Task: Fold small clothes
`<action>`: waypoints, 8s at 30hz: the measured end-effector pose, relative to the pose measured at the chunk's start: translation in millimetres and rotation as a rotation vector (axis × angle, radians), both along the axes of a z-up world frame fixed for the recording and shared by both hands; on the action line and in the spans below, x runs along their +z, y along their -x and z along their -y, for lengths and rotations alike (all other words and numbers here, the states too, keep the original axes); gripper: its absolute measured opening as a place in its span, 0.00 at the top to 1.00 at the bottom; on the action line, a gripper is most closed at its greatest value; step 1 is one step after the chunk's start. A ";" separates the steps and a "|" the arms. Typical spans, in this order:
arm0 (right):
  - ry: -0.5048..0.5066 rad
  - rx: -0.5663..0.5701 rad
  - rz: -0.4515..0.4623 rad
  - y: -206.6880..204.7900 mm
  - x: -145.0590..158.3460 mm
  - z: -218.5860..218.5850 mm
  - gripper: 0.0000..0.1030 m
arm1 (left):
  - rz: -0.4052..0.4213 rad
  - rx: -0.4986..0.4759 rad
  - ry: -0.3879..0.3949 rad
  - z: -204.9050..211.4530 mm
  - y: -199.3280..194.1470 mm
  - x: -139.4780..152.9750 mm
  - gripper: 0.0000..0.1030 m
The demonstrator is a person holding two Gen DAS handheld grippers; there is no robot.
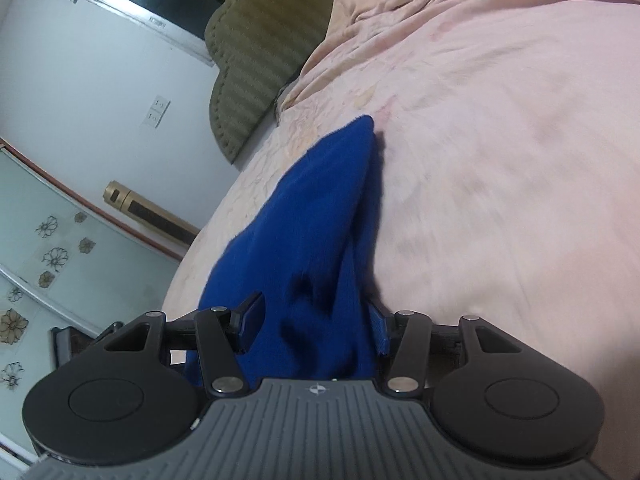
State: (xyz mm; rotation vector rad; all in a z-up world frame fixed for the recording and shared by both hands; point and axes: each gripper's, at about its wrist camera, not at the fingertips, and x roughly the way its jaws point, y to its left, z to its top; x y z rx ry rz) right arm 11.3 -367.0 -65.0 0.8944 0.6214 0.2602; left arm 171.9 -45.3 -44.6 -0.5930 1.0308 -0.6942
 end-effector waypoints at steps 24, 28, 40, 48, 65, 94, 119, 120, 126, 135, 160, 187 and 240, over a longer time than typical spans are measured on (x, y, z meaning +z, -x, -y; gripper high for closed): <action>-0.028 0.215 0.035 -92.6 15.3 -8.0 0.72 | 0.237 -0.132 -0.105 11.9 -18.5 22.1 0.77; 0.007 0.208 0.076 -81.7 40.4 -26.8 0.72 | 0.323 -0.133 -0.124 -6.8 -3.0 46.4 0.77; 0.083 0.264 0.150 -132.9 87.4 -91.9 0.72 | 0.365 -0.082 -0.231 -52.4 -62.2 61.4 0.76; 0.243 0.239 0.047 -199.8 50.9 -120.9 0.70 | 0.344 -0.068 -0.344 -45.8 -93.8 30.0 0.69; 0.031 0.145 -0.028 -85.9 24.9 -50.6 0.38 | 0.213 -0.032 -0.208 -113.6 4.8 26.9 0.46; 0.275 0.146 -0.029 -18.4 50.7 -100.3 0.65 | 0.316 -0.038 -0.314 -118.0 43.5 52.4 0.83; 0.327 0.077 0.094 -170.4 51.8 -91.7 0.88 | 0.267 0.171 -0.191 -89.2 -108.8 28.6 0.86; 0.317 0.082 0.124 -170.1 54.4 -91.4 0.88 | 0.262 0.182 -0.201 -89.8 -110.6 26.0 0.86; 0.350 0.040 0.016 -191.6 41.9 -92.5 0.77 | 0.258 0.197 -0.271 -88.0 -109.9 29.0 0.79; 0.524 0.151 0.180 -119.8 82.8 -129.8 0.66 | 0.451 0.218 -0.494 -65.4 -23.8 60.0 0.28; 0.751 0.021 -0.055 -46.8 56.5 -175.6 0.30 | 0.377 0.211 -0.748 -44.6 81.4 47.4 0.28; 0.839 0.021 -0.004 17.4 50.2 -218.5 0.08 | 0.369 0.222 -0.777 -59.4 135.0 25.4 0.20; 0.919 0.012 -0.006 30.1 24.6 -224.8 0.00 | 0.427 0.337 -0.778 -58.4 145.4 6.4 0.00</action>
